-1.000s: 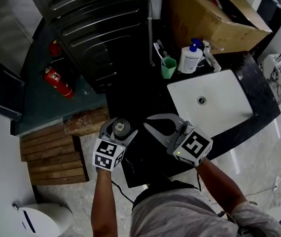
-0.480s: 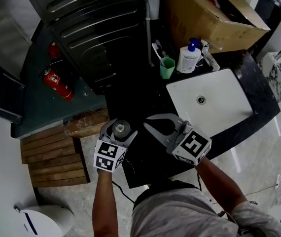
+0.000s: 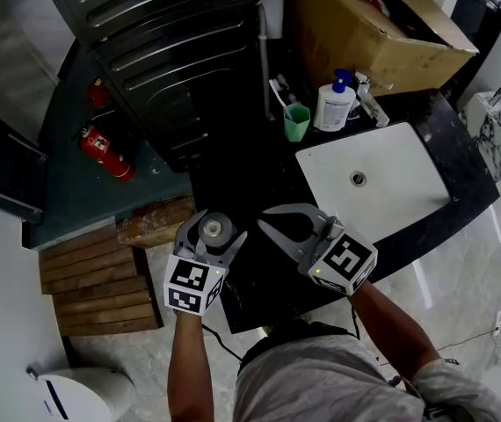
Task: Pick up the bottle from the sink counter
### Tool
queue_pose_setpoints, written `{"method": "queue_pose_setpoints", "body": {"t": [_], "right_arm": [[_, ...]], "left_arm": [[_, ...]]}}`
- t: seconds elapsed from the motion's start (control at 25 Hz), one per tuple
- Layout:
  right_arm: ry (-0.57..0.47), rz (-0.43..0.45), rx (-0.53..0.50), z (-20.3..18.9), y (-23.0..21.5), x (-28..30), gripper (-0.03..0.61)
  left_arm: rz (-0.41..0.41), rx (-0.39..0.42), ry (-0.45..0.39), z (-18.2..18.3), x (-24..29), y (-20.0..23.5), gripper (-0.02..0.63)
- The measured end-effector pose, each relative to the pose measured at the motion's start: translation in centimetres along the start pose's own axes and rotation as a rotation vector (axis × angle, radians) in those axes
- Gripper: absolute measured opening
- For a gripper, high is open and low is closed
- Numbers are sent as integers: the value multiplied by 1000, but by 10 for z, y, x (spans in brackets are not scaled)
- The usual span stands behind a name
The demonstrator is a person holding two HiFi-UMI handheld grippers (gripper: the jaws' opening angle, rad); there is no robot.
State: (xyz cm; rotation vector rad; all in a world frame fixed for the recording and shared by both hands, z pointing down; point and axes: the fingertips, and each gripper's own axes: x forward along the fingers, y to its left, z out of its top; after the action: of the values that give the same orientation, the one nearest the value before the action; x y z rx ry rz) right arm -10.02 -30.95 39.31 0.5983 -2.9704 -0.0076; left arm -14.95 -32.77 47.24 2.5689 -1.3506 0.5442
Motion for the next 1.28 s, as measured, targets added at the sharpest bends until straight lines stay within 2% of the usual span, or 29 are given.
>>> {"method": "queue_pose_setpoints", "body": {"t": [0.52,1.28], "right_arm": [[-48,-17,-25,22,12,-22,0],[-102,-29,-48,44,47,-53,0]], "left_arm": [[43,-3,-131,60,-42,-23,331],[67,-9,-229,88,-90,-54,331]]}}
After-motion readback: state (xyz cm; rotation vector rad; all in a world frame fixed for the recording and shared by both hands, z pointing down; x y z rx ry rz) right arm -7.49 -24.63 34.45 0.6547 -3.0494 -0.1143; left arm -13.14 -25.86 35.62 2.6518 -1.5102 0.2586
